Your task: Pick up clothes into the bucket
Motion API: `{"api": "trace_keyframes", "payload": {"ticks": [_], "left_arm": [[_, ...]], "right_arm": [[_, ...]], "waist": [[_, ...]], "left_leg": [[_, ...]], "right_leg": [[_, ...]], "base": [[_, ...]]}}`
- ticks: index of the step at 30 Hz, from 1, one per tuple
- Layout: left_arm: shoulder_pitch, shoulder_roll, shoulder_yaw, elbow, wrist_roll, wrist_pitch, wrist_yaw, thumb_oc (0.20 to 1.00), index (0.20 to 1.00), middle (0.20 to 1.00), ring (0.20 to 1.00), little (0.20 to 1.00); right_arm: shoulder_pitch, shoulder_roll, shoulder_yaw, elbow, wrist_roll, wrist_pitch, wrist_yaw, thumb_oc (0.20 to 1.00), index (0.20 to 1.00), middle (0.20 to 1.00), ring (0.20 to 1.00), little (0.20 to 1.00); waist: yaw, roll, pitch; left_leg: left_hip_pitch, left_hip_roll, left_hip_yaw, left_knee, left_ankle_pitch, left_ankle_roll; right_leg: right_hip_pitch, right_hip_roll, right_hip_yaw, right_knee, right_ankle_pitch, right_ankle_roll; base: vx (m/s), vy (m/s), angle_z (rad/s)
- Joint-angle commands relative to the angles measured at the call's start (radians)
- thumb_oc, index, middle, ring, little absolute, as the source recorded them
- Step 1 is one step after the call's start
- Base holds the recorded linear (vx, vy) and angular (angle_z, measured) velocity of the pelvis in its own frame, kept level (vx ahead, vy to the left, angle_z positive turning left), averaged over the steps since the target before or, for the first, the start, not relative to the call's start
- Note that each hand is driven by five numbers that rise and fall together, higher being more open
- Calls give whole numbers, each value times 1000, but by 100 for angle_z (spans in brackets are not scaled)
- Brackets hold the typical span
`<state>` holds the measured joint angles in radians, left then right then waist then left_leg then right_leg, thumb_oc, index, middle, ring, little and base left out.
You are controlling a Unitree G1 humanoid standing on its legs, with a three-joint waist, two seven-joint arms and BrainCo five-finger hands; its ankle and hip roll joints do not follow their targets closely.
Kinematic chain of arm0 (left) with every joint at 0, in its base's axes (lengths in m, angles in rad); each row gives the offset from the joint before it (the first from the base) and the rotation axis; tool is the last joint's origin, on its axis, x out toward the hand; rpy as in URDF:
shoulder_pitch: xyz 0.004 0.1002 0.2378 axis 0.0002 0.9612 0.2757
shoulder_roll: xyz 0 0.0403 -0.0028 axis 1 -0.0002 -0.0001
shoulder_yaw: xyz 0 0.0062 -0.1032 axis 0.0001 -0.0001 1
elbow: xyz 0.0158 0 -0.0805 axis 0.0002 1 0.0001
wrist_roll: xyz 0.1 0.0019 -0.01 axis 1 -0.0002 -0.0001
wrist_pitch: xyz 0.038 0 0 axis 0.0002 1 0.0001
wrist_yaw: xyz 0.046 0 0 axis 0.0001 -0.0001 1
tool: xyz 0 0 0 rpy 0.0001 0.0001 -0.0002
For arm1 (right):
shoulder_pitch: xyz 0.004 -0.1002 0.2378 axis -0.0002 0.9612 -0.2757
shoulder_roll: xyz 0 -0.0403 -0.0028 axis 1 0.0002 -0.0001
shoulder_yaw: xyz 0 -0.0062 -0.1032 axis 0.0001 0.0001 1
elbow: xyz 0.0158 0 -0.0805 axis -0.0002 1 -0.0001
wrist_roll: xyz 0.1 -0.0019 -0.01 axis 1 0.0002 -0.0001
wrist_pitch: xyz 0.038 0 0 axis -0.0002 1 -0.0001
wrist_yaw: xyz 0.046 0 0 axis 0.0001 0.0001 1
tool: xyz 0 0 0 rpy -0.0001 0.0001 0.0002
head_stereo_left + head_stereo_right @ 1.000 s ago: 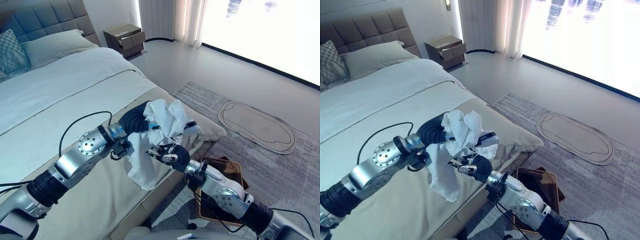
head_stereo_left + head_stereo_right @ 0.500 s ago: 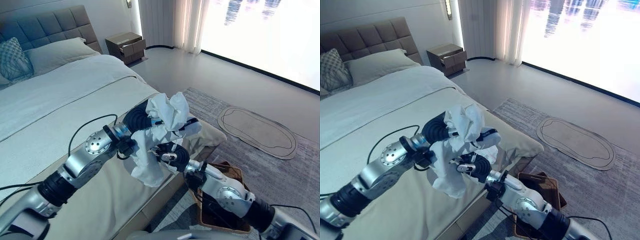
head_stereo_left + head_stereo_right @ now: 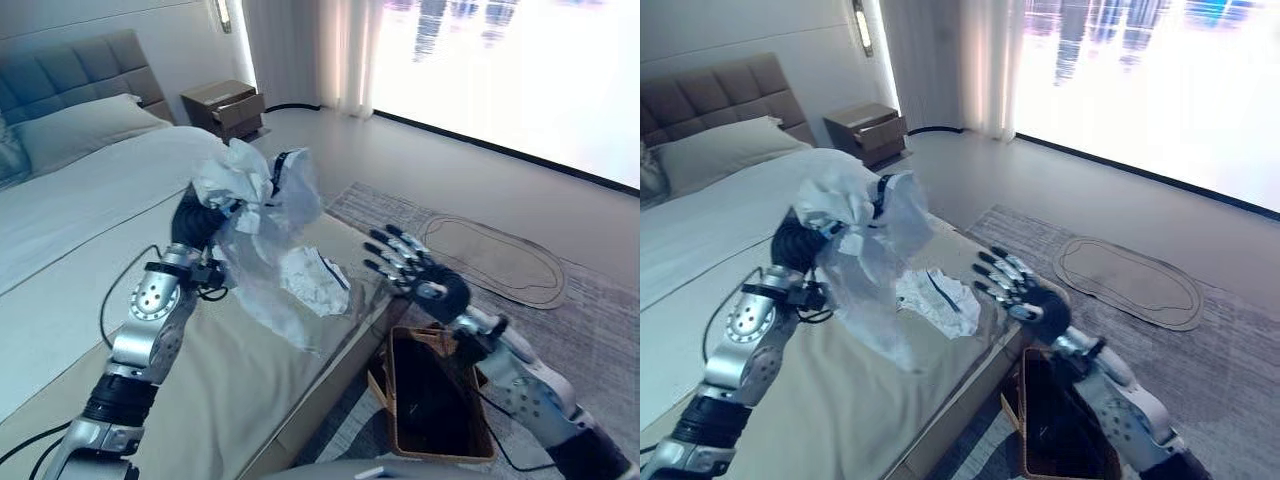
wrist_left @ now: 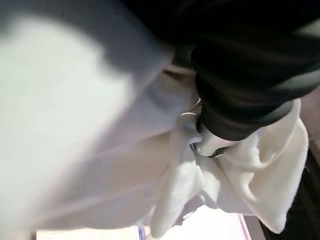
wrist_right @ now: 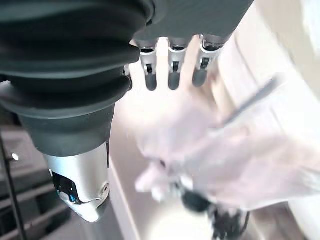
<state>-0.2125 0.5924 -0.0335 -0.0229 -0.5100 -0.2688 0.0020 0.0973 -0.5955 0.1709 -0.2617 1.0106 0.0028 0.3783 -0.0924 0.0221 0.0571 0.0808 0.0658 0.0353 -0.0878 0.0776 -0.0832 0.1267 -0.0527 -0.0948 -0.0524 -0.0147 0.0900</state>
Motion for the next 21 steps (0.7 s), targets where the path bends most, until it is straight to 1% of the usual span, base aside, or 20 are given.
{"api": "trace_keyframes", "payload": {"ticks": [1, 2, 3, 4, 5, 6, 8, 9, 10, 11, 12, 13, 16, 17, 18, 19, 20, 21], "left_arm": [[-66, 27, 63, 38, 30, -98, 32, 200, 200, 200, 200, 200], [-56, 22, 74, 30, 28, -99, 33, 200, 200, 200, 200, 200], [-47, 20, 81, 23, 17, -99, 22, 200, 200, 200, 200, 200], [-34, 14, 91, 1, 0, -100, 8, 200, 200, 200, 200, 200], [-34, 14, 91, 0, 0, -99, 8, 200, 200, 200, 200, 200], [-24, 15, 82, -28, -33, -95, -22, 200, 200, 200, 200, 200], [-19, 15, 81, -43, -41, -92, -36, 200, 200, 200, 200, 200], [-9, 13, 66, -78, -69, -86, -69, 200, 200, 200, 200, 200], [-8, 13, 66, -78, -69, -86, -70, 200, 200, 200, 200, 200], [-9, 17, 48, -103, -82, -79, -90, 200, 200, 200, 200, 200], [-9, 18, 48, -103, -83, -79, -91, 200, 200, 200, 200, 200], [-13, 19, 28, -123, -115, -72, -116, 200, 200, 200, 200, 200], [-16, 21, 5, -143, -152, -64, -143, 200, 200, 200, 200, 200], [-22, 34, -25, -162, -186, -49, -177, 200, 200, 200, 200, 200], [-22, 35, -25, -161, -186, -49, -178, 200, 200, 200, 200, 200], [-23, 45, -35, -174, -205, -43, -194, 200, 200, 200, 200, 200], [-33, 74, -68, -194, -233, -29, -228, 200, 200, 200, 200, 200], [-34, 75, -68, -193, -233, -29, -228, 200, 200, 200, 200, 200]], "right_arm": [[-1, 28, -71, -48, -47, -90, -22, 1000, 1000, 1000, 1000, 1000], [6, 39, -93, -42, -69, -97, -34, 1000, 1000, 1000, 1000, 1000], [5, 39, -130, -43, -125, -116, -59, 1000, 1000, 1000, 1000, 1000], [8, 65, -169, -34, -161, -135, -89, 1000, 1000, 1000, 1000, 1000], [9, 65, -169, -34, -162, -135, -89, 1000, 1000, 1000, 1000, 1000], [-3, 83, -191, -33, -243, -160, -129, 1000, 1000, 1000, 1000, 1000], [-7, 94, -196, -37, -270, -164, -138, 1000, 1000, 1000, 1000, 1000], [-25, 116, -198, -37, -325, -183, -167, 1000, 1000, 1000, 1000, 1000], [-25, 117, -197, -37, -326, -183, -168, 1000, 1000, 1000, 1000, 1000], [-41, 129, -185, -37, -387, -197, -188, 1000, 1000, 1000, 1000, 1000], [-41, 130, -185, -37, -388, -197, -189, 1000, 1000, 1000, 1000, 1000], [-61, 131, -172, -40, -456, -211, -206, 1000, 1000, 1000, 1000, 1000], [-88, 129, -144, -39, -498, -217, -214, 1000, 1000, 1000, 1000, 1000], [-113, 118, -123, -42, -539, -220, -219, 1000, 1000, 1000, 1000, 1000], [-114, 118, -123, -41, -539, -220, -219, 1000, 1000, 1000, 1000, 1000], [-124, 112, -116, -43, -556, -220, -214, 1000, 1000, 1000, 1000, 1000], [-149, 93, -89, -40, -577, -218, -208, 1000, 1000, 1000, 1000, 1000], [-151, 94, -88, -38, -577, -219, -208, 1000, 1000, 1000, 1000, 1000]], "waist": [[-24, -39, -49], [-27, -37, -52], [-31, -35, -54], [-35, -33, -56], [-35, -33, -56], [-37, -29, -57], [-36, -28, -57], [-34, -26, -57], [-35, -27, -57], [-32, -25, -55], [-33, -26, -55], [-29, -26, -53], [-25, -27, -50], [-20, -27, -47], [-20, -27, -47], [-18, -28, -46], [-14, -29, -43], [-14, -30, -43]], "left_leg": [[49, -49, 35, 38, -113, 24], [51, -50, 38, 38, -115, 25], [50, -50, 39, 38, -116, 27], [49, -52, 40, 38, -118, 30], [49, -52, 41, 38, -118, 30], [48, -53, 40, 39, -120, 32], [48, -53, 39, 39, -121, 33], [47, -54, 36, 40, -123, 36], [47, -54, 36, 40, -123, 36], [47, -55, 33, 40, -123, 37], [48, -55, 33, 40, -123, 37], [46, -57, 28, 40, -123, 39], [47, -58, 24, 39, -121, 40], [46, -59, 22, 39, -120, 41], [46, -59, 21, 39, -120, 41], [45, -59, 20, 39, -119, 41], [45, -59, 18, 38, -117, 41], [45, -59, 18, 38, -117, 41]], "right_leg": [[-29, -19, -1, -5, 21, 31], [-30, -20, 2, -5, 22, 31], [-33, -20, 4, -4, 22, 32], [-35, -21, 9, -4, 24, 32], [-35, -21, 9, -4, 24, 32], [-38, -22, 13, -4, 25, 32], [-38, -22, 14, -4, 24, 31], [-38, -23, 14, -3, 23, 31], [-38, -24, 14, -2, 23, 31], [-38, -24, 13, -2, 23, 30], [-38, -24, 13, -2, 22, 30], [-37, -24, 13, -2, 22, 30], [-36, -24, 12, -3, 22, 29], [-35, -25, 11, -3, 22, 29], [-35, -25, 11, -3, 22, 29], [-35, -25, 10, -4, 23, 29], [-33, -26, 6, -6, 23, 30], [-33, -26, 6, -6, 23, 30]], "base": [[19, 21, -14], [15, 21, -15], [13, 30, -12], [5, 23, -6], [7, 35, -7], [5, 27, -10], [8, 25, -9], [0, 0, 0], [4, 31, 0], [0, 0, 0], [0, 0, 0], [0, 0, 0], [0, 5, 1], [0, 0, 0], [0, 0, 0], [0, 0, 0], [0, 0, 0], [0, 0, 0]]}}
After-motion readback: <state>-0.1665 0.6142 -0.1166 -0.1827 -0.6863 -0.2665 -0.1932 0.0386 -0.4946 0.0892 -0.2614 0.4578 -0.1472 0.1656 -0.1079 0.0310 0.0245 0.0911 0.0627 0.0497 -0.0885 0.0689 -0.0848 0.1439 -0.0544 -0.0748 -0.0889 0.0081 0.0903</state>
